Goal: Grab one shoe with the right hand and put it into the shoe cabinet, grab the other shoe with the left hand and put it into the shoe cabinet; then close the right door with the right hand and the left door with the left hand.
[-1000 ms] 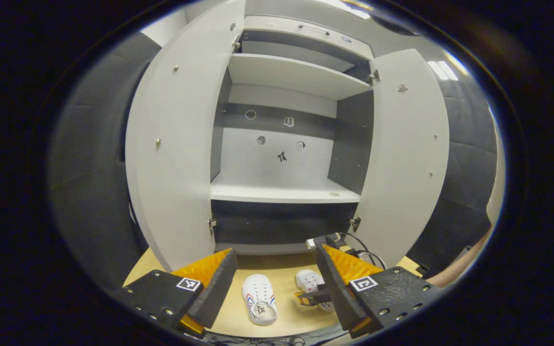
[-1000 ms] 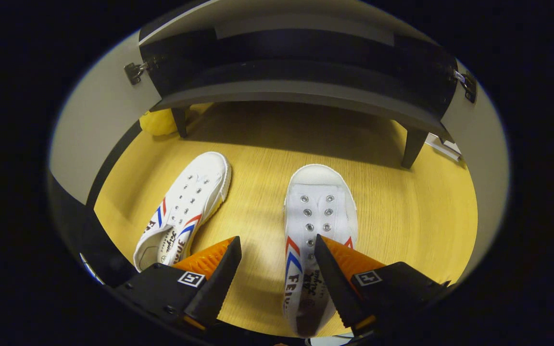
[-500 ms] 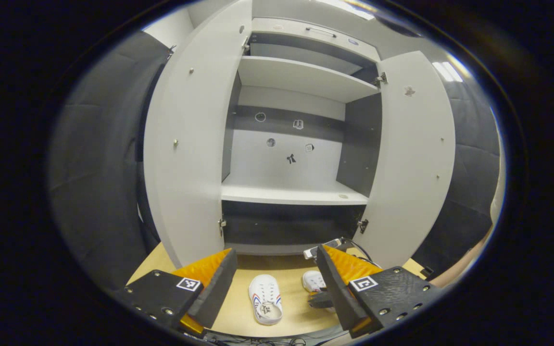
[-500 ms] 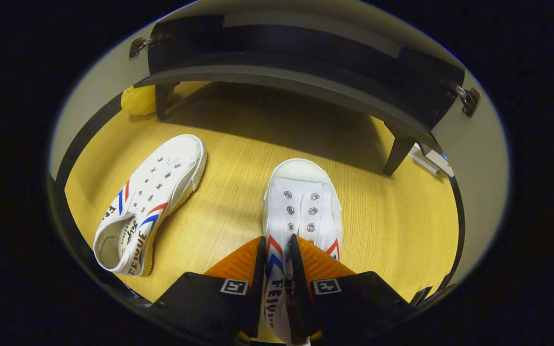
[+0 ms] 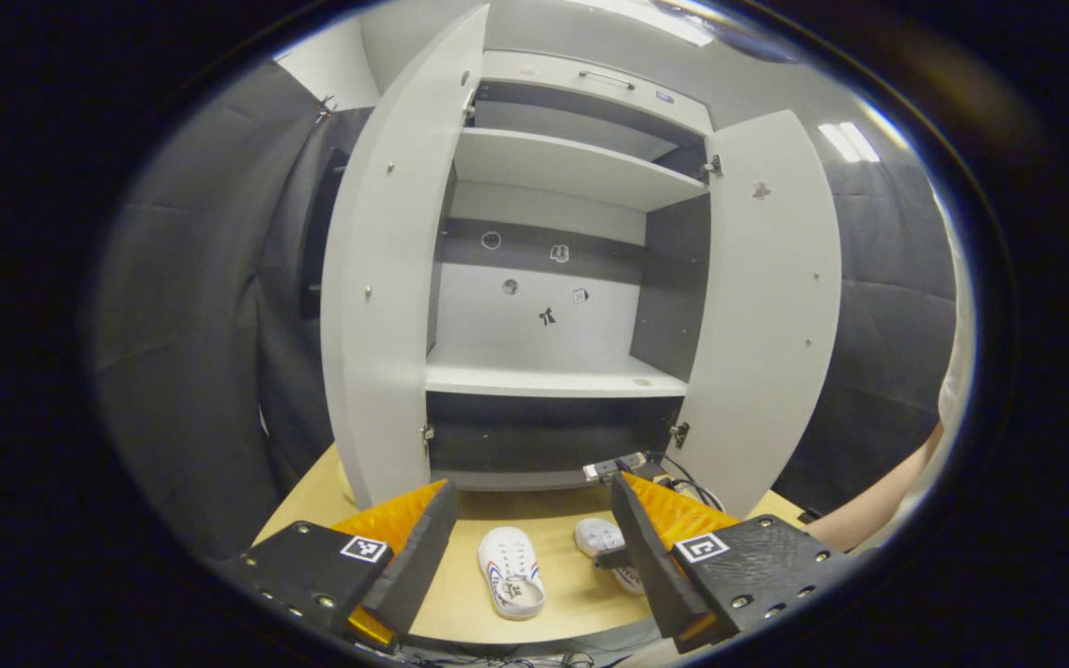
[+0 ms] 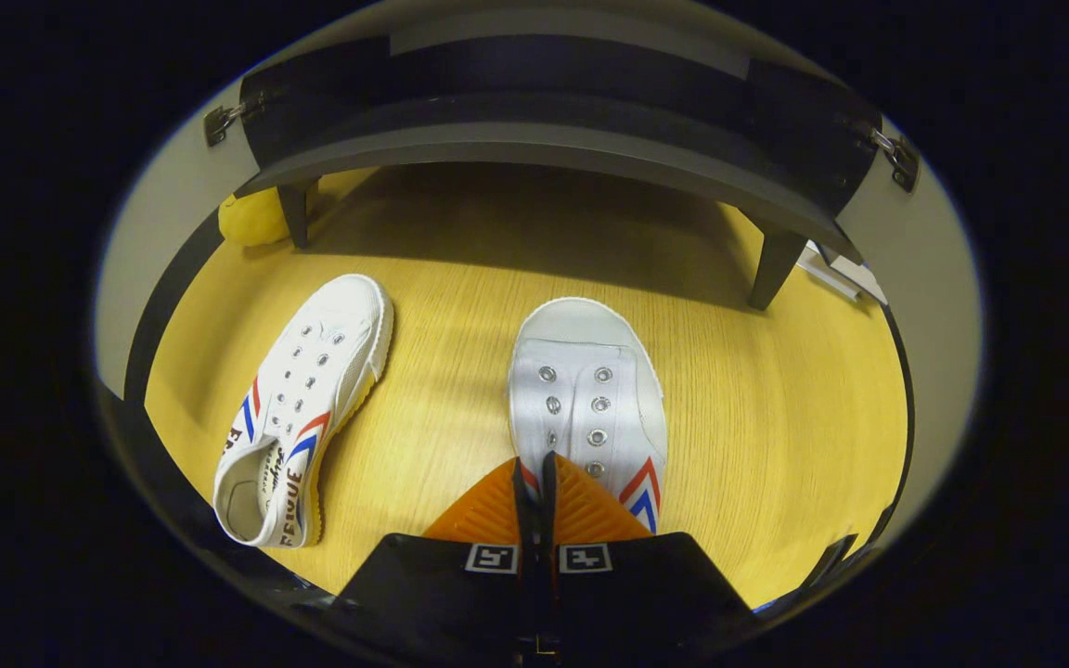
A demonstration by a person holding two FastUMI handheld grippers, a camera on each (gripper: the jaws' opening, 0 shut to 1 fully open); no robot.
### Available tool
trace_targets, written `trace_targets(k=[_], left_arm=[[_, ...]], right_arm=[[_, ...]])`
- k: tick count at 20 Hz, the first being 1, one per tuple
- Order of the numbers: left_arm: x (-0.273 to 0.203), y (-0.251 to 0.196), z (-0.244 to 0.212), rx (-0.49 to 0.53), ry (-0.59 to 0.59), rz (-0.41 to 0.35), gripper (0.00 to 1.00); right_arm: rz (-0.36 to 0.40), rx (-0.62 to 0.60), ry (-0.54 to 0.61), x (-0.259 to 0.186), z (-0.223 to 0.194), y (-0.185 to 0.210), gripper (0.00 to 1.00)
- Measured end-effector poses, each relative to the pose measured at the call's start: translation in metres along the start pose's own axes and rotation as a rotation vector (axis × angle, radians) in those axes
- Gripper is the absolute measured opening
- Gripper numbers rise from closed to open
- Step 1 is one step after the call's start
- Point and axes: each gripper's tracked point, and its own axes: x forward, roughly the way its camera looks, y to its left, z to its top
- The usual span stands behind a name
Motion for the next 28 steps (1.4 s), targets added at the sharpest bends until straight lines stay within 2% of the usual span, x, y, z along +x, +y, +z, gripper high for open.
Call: trace_targets(k=[1,5,8,9,13,16,22,28], left_arm=[[-0.006,0.002,-0.002,0.0,0.0,-0.005,0.94],[-0.029,0.012,-0.003,0.007,-0.013,-0.035,0.95],[-0.042,0.013,-0.006,0.03,-0.025,-0.081,0.94],[-0.046,0.012,-0.007,0.04,-0.03,-0.101,0.96],[-0.058,0.008,-0.008,0.066,-0.046,-0.161,0.95],[-0.061,0.005,-0.008,0.052,-0.054,-0.19,0.96],[-0.066,0.012,-0.002,0.045,-0.088,-0.198,0.95],[-0.066,0.011,-0.004,0.047,-0.106,-0.211,0.95]], right_arm=[[0.014,0.041,0.022,-0.005,0.0,0.0,0.02],[0.049,0.226,-0.059,-0.039,0.022,-0.002,0.02],[-0.009,0.171,-0.138,-0.075,0.023,-0.012,0.02],[-0.019,0.152,-0.158,-0.083,0.018,-0.008,0.02],[-0.018,0.146,-0.237,-0.144,0.011,-0.003,0.02],[-0.059,0.084,-0.28,-0.187,0.01,-0.003,0.02],[0.006,0.11,-0.493,-0.285,0.074,0.02,0.02],[0.037,0.089,-0.668,-0.342,0.156,0.028,0.01]])
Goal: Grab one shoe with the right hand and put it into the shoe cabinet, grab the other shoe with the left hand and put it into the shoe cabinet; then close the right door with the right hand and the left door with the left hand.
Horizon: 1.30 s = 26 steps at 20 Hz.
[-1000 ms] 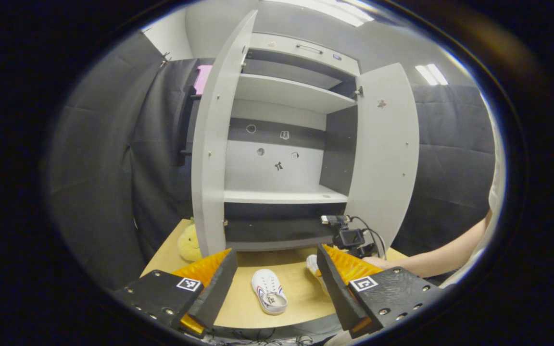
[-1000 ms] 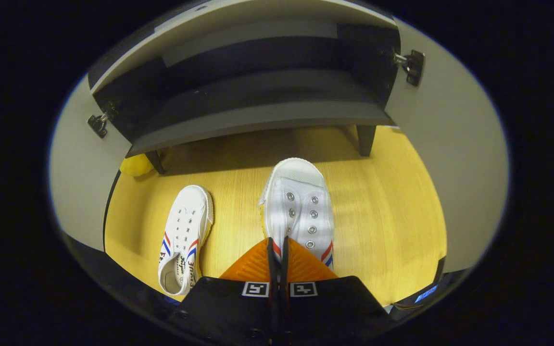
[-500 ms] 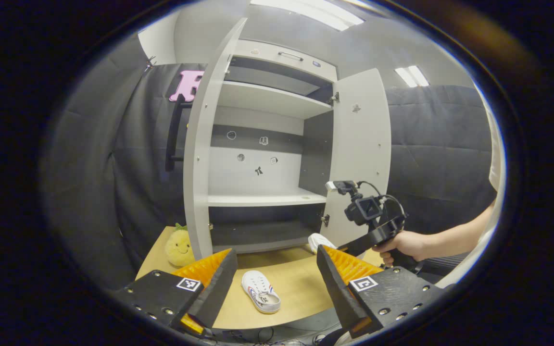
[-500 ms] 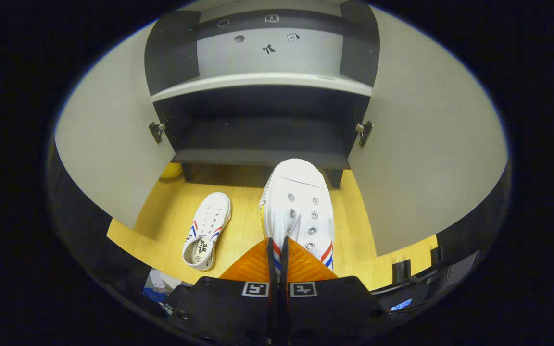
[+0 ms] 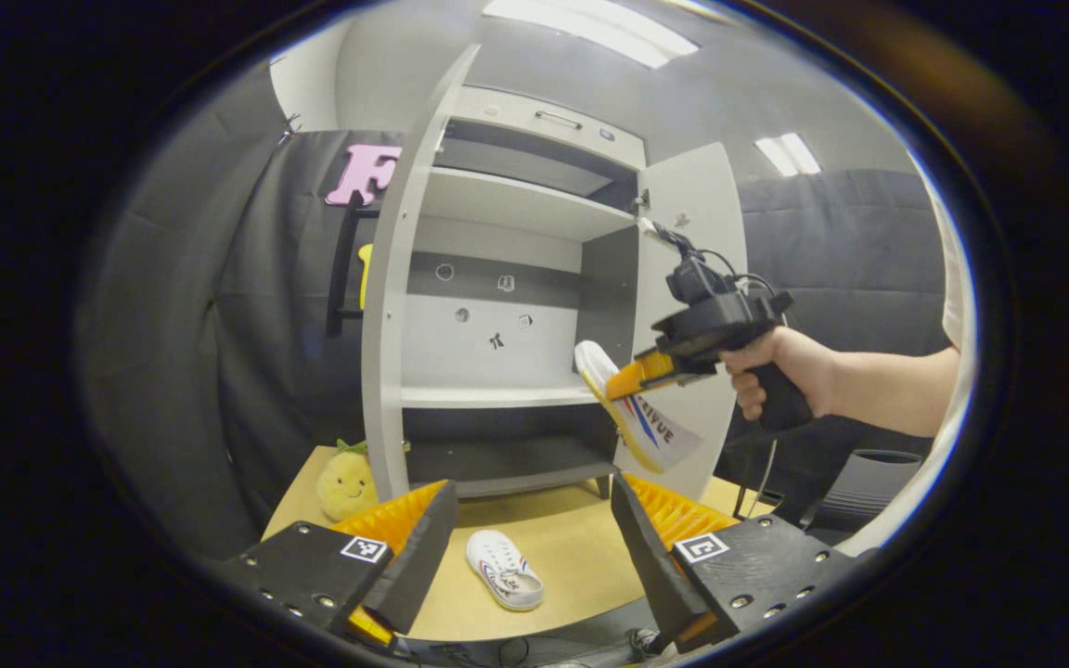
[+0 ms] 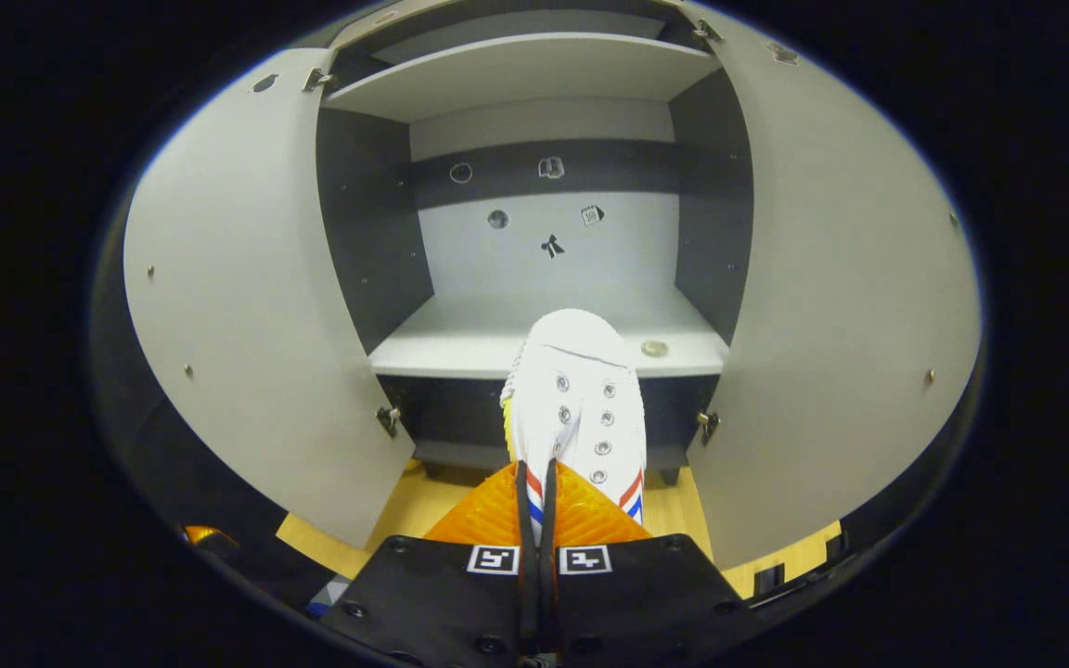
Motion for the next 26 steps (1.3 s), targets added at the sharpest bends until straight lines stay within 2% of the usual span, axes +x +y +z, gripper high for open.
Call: trace_targets(k=[6,9,12,14,19,26], left_arm=[[0.0,0.003,0.002,0.029,-0.011,0.026,0.95],[0.004,0.008,-0.001,0.068,0.009,0.067,0.94],[0.008,0.014,-0.007,0.063,0.043,0.124,0.94],[0.01,0.017,-0.006,0.052,0.04,0.16,0.97],[0.04,0.02,-0.008,0.074,0.075,0.245,0.96],[0.075,0.021,-0.004,0.046,0.09,0.348,0.95]], right_arm=[[0.003,-0.008,-0.104,0.026,0.071,-0.014,0.01],[0.022,0.007,-0.131,0.048,0.096,-0.022,0.01],[0.043,0.047,-0.153,0.075,0.117,-0.032,0.0],[0.053,0.072,-0.158,0.096,0.128,-0.041,0.01],[0.073,0.143,-0.172,0.142,0.151,-0.06,0.01],[0.033,0.14,-0.141,0.211,0.162,-0.082,0.02]])
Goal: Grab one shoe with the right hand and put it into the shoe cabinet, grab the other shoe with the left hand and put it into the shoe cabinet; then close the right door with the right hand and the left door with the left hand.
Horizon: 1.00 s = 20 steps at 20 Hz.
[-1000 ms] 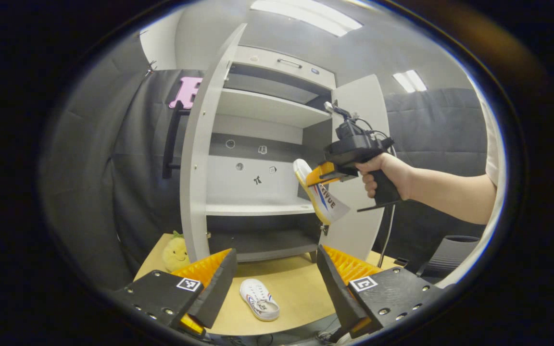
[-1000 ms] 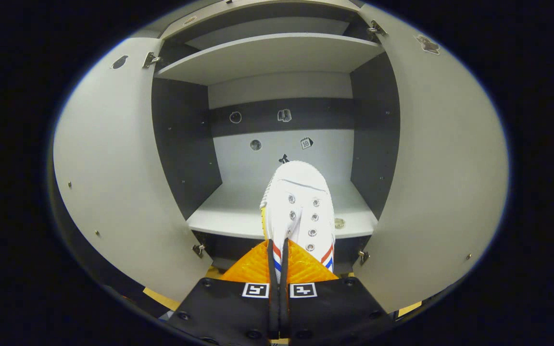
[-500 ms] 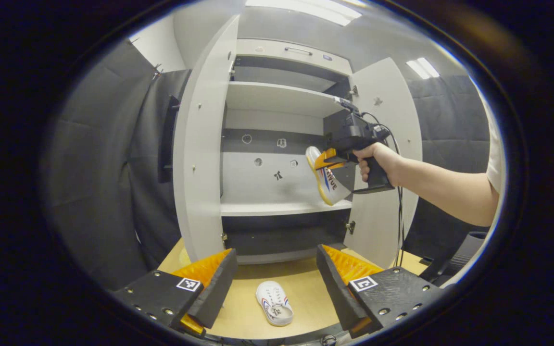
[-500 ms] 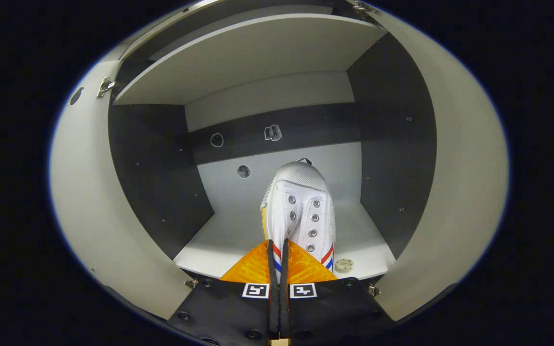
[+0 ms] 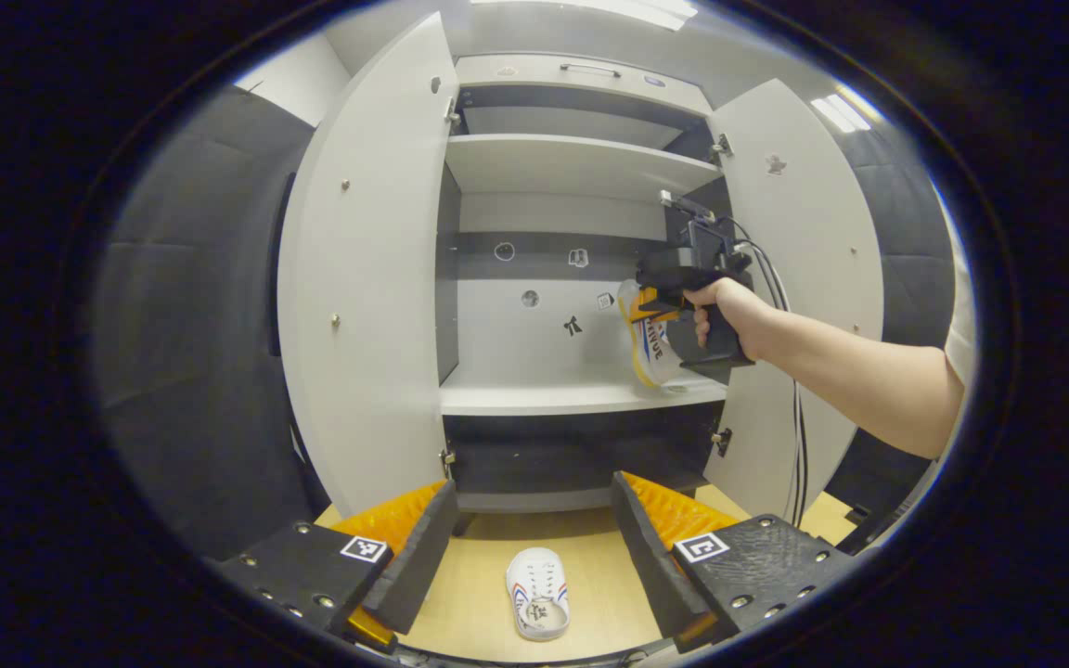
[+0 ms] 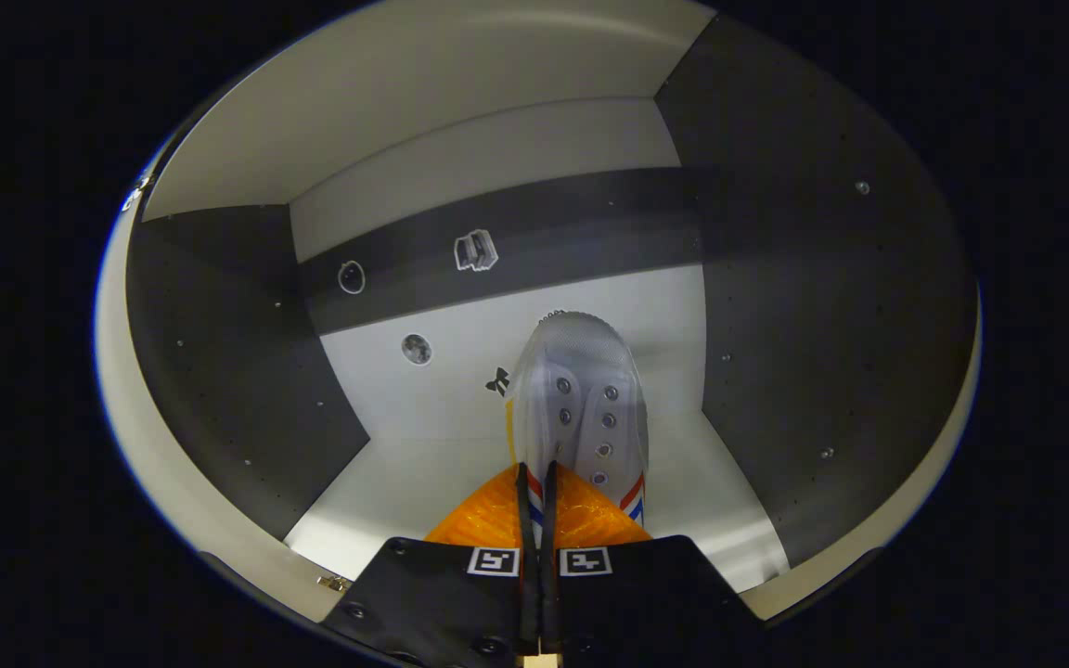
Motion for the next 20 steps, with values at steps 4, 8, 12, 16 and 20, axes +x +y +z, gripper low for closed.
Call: trace_targets(k=[4,8,12,16,20], left_arm=[[0.004,-0.001,0.002,0.017,0.002,0.041,0.95],[0.006,0.01,0.005,0.037,0.007,0.083,0.95],[0.001,0.017,0.009,0.02,-0.008,0.113,0.95],[-0.011,0.022,-0.001,0.021,0.01,0.131,0.95],[-0.025,0.028,-0.01,0.005,0.019,0.137,0.96]], right_arm=[[0.011,0.035,0.04,0.027,-0.008,-0.002,0.01],[0.01,0.049,0.063,0.042,-0.016,-0.002,0.02],[0.017,0.046,0.076,0.049,-0.021,0.004,0.0],[0.026,0.04,0.072,0.047,-0.025,0.012,0.09],[0.027,0.017,0.005,0.019,-0.012,0.02,0.99]])
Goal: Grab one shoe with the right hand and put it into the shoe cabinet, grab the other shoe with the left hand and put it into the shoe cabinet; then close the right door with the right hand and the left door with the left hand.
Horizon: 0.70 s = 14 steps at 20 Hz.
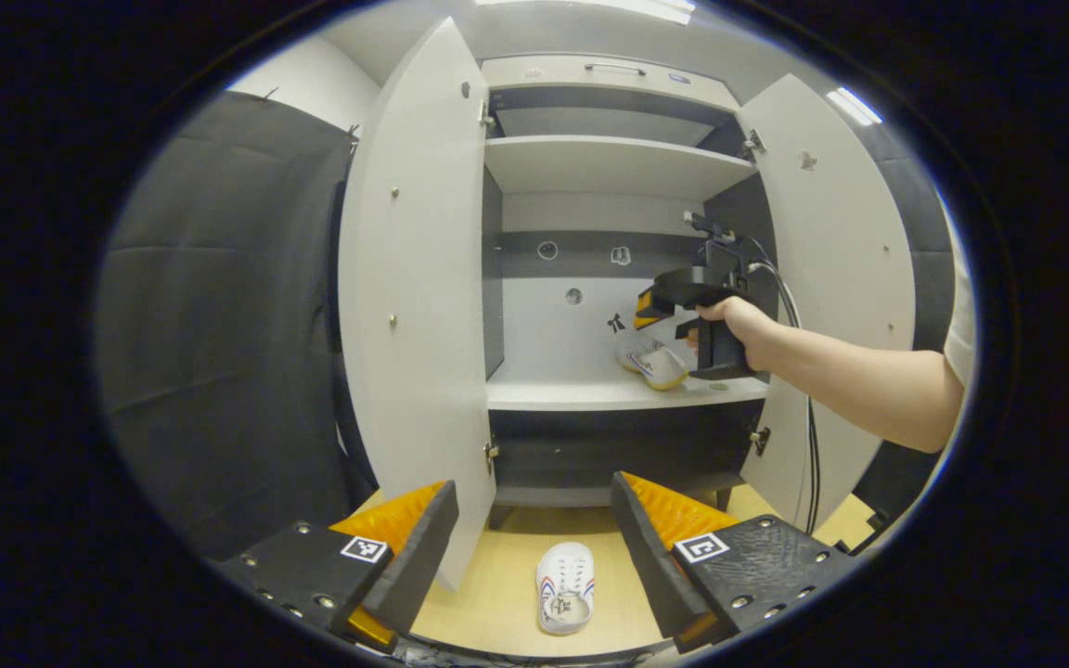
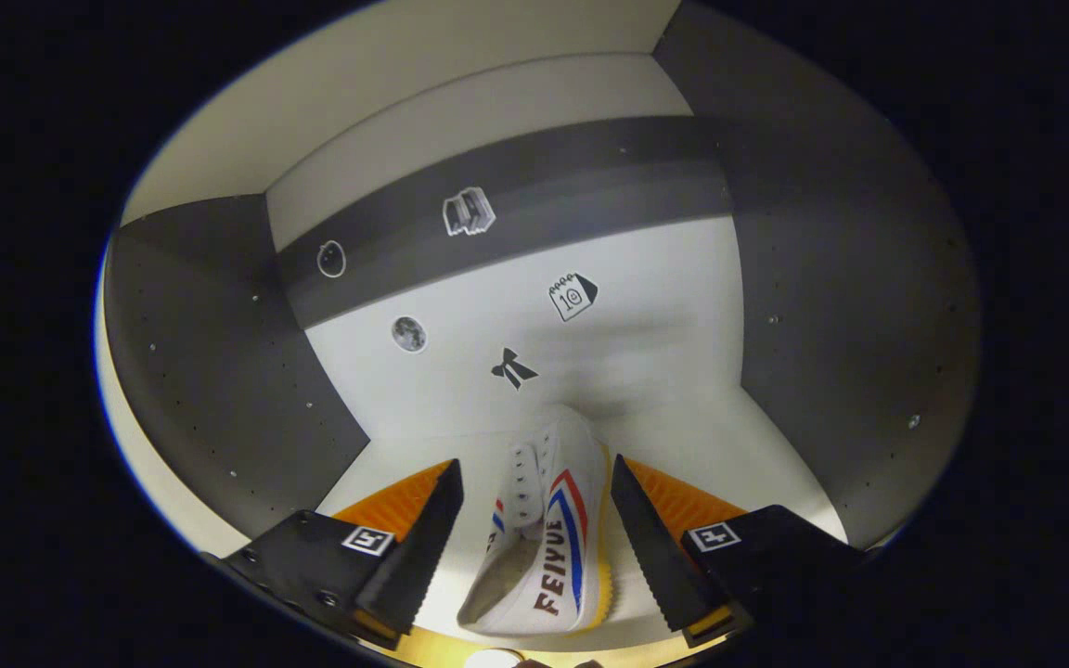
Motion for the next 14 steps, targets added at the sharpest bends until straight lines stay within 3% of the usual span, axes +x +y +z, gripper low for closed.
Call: trace_targets(k=[5,8,10,14], left_arm=[[-0.015,0.012,-0.009,0.052,0.018,-0.005,0.95],[-0.021,0.013,-0.015,0.041,0.025,-0.049,0.95],[-0.023,0.014,-0.023,0.045,0.038,-0.082,0.95],[-0.022,0.015,-0.044,0.075,0.07,-0.157,0.95]], right_arm=[[-0.017,-0.086,-0.117,-0.054,-0.003,0.012,0.98],[-0.018,-0.101,-0.159,-0.095,-0.015,0.015,0.98],[-0.05,-0.092,-0.217,-0.121,-0.019,0.008,0.94],[-0.11,-0.096,-0.263,-0.172,-0.047,-0.006,0.98]])
